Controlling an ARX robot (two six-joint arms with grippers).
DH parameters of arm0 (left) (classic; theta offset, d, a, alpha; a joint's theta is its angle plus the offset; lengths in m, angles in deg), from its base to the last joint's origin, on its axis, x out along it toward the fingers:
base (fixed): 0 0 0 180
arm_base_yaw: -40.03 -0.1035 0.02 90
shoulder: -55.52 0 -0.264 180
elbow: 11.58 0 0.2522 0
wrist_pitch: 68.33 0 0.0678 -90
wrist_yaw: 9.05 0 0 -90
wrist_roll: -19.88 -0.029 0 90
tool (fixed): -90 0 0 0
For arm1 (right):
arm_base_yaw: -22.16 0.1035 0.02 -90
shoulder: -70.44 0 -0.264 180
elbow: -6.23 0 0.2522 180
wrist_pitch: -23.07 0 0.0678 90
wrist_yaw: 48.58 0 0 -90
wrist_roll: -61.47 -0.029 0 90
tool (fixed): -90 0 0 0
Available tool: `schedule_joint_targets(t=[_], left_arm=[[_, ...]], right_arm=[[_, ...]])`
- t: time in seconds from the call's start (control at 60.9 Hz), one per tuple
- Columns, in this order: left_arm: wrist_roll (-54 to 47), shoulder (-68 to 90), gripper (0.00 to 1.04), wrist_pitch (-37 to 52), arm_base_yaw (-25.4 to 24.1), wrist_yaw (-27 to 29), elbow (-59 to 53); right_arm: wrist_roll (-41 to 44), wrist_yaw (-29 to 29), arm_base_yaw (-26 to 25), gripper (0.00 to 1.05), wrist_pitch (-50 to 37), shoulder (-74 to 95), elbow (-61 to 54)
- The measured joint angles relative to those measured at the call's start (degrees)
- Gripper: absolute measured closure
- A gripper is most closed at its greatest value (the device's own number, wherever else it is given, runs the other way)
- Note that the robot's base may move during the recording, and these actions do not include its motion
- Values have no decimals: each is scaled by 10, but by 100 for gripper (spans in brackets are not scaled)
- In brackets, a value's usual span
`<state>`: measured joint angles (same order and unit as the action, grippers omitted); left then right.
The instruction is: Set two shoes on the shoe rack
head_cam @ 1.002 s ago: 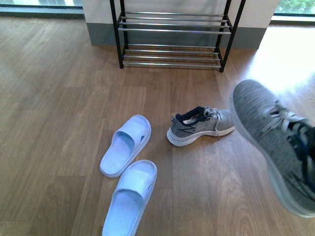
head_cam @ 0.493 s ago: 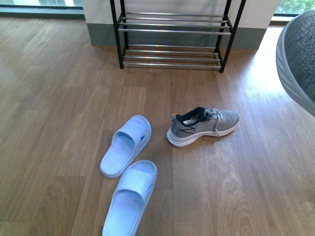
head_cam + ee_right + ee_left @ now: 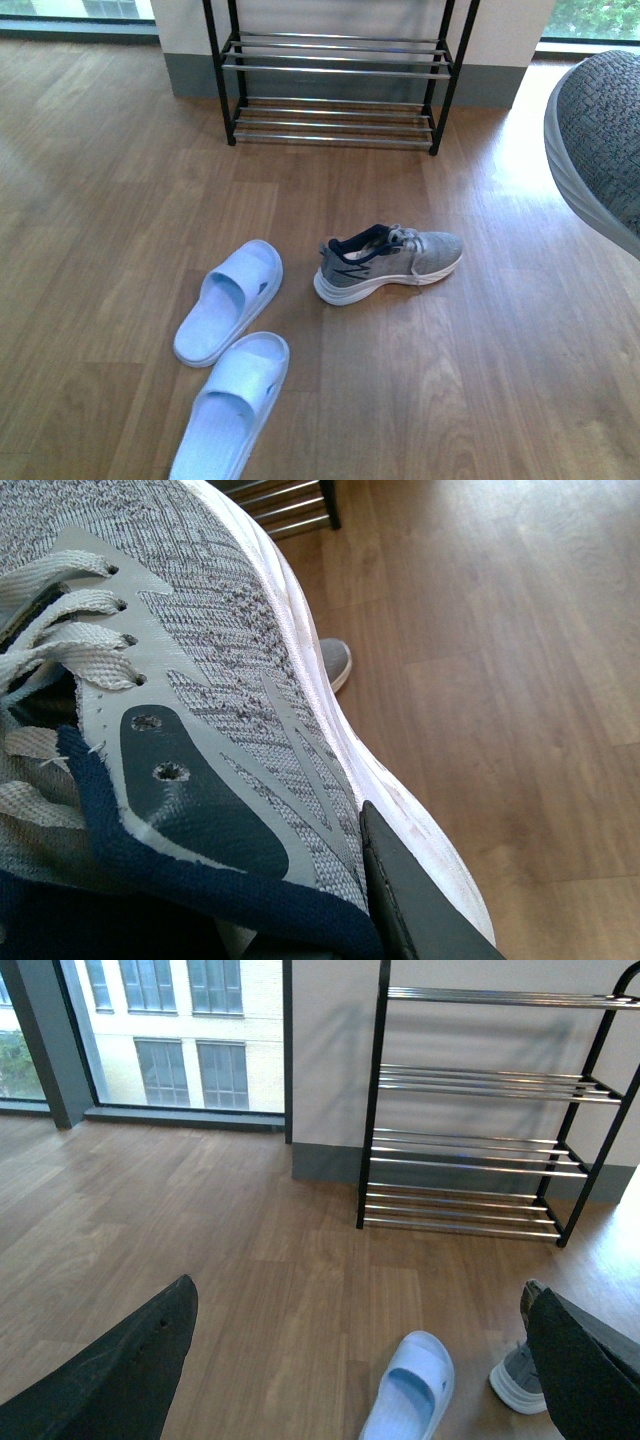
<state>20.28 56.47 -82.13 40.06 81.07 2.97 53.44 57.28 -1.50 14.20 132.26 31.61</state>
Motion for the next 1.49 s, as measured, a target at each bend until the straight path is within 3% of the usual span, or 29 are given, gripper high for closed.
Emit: schedule_joint_targets(t=[1.494], left_arm=[[0,0,9,0,0,-1,0]], right_arm=[[1,-5,0,103,0,0,0]])
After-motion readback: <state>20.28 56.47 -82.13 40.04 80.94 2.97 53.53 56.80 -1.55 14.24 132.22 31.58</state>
